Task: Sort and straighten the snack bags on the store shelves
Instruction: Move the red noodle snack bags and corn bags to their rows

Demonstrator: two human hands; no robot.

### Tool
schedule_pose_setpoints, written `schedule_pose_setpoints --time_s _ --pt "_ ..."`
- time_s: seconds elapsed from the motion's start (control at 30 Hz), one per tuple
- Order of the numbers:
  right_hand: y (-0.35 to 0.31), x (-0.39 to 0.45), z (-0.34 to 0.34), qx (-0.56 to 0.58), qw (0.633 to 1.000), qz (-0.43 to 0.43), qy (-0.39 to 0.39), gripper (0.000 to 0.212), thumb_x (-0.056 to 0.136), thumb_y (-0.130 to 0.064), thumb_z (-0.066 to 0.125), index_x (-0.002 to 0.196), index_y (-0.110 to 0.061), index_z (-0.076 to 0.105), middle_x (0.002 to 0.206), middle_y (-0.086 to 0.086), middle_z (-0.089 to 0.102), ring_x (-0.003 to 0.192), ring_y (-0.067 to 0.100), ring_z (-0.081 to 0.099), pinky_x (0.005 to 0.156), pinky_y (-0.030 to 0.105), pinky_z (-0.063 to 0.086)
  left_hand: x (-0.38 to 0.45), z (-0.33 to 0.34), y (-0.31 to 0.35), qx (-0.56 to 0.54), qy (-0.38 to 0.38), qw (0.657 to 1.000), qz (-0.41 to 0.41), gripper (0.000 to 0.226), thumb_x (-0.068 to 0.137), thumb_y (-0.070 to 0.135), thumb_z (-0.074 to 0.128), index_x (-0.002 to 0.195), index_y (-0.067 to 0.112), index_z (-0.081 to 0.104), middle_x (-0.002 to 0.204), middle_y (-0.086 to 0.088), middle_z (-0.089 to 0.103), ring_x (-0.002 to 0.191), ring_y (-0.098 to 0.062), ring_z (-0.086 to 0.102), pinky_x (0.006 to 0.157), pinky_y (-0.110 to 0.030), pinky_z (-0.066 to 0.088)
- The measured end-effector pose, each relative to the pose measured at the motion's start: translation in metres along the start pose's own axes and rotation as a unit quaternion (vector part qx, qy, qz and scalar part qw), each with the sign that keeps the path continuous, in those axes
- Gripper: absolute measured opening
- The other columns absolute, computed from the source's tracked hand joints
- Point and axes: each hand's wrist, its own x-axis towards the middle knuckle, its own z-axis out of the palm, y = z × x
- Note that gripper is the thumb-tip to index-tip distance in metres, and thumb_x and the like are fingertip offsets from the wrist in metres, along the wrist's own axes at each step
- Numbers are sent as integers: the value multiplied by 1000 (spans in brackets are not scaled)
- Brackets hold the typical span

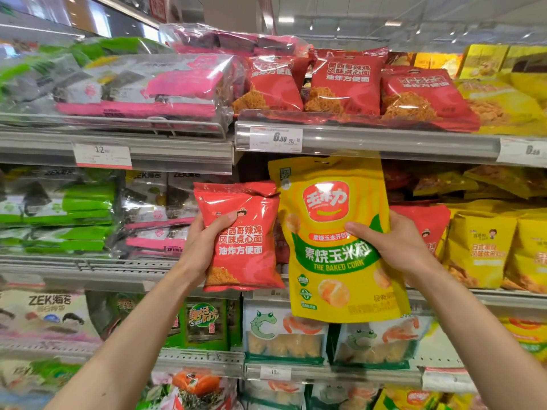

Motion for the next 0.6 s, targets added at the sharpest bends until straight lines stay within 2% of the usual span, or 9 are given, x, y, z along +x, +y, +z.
schedule_pose_setpoints --time_s 0.2,0.33,0.4,0.5,0.53,0.6 --pt "13 -18 -21 -22 999 2 48 30 79 -30 85 105 -30 70 96 -12 79 86 6 76 76 30 59 16 44 -11 -17 -1 1000 10 50 85 29 79 127 17 56 106 -11 74 80 -19 76 63 -32 60" --pt "22 -23 -18 -26 997 -6 73 28 79 -29 86 98 -32 67 92 -17 76 81 -4 74 70 19 56 20 60 -17 27 12 999 30 52 84 36 79 127 20 55 105 -8 74 83 -22 76 64 -33 60" --pt "25 -25 -17 -21 996 -3 81 28 79 -29 86 98 -33 66 91 -19 74 78 -8 72 67 16 54 14 62 -25 87 12 995 45 49 82 48 79 121 28 56 110 -9 73 93 -26 75 73 -39 62" --pt "29 -29 -19 -17 996 -1 90 28 78 -30 86 99 -33 67 87 -21 74 78 -6 73 69 21 54 10 59 -39 207 35 974 84 48 68 82 69 105 54 56 118 -4 64 108 -25 68 93 -51 58" --pt "30 -30 -19 -16 996 -1 92 28 79 -29 86 98 -33 66 87 -22 74 78 -5 73 69 21 53 10 59 -42 241 45 964 104 45 70 84 65 103 55 56 117 -1 60 110 -22 64 97 -51 54" --pt "31 -31 -20 -18 995 -3 95 28 79 -30 86 97 -34 65 88 -21 73 79 -4 72 68 20 53 9 62 -42 292 71 945 131 56 73 80 60 110 38 59 113 2 51 111 -17 54 103 -45 48"
